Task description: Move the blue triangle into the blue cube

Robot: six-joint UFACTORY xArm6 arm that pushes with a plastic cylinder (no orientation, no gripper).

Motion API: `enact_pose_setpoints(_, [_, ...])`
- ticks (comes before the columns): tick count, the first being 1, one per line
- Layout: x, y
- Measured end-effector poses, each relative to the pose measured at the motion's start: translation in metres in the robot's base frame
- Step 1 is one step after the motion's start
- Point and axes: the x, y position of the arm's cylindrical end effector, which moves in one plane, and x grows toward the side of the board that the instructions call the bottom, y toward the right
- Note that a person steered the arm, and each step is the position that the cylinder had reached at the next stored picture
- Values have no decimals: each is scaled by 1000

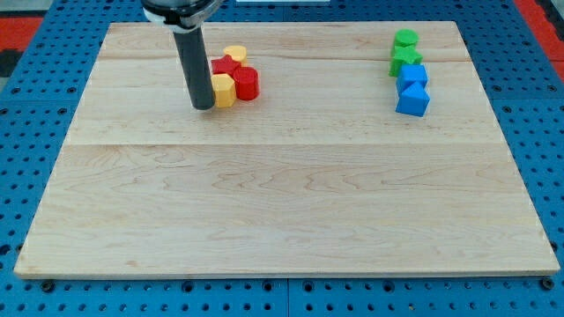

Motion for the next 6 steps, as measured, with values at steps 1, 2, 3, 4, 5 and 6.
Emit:
enact_pose_setpoints(1, [38,-6])
enact_pose_setpoints(2, [77,114])
enact_pose_setpoints(3, [83,222])
enact_pose_setpoints(4, [76,279])
enact_pose_setpoints(5, [47,283])
enact_pose_setpoints(6, [21,289])
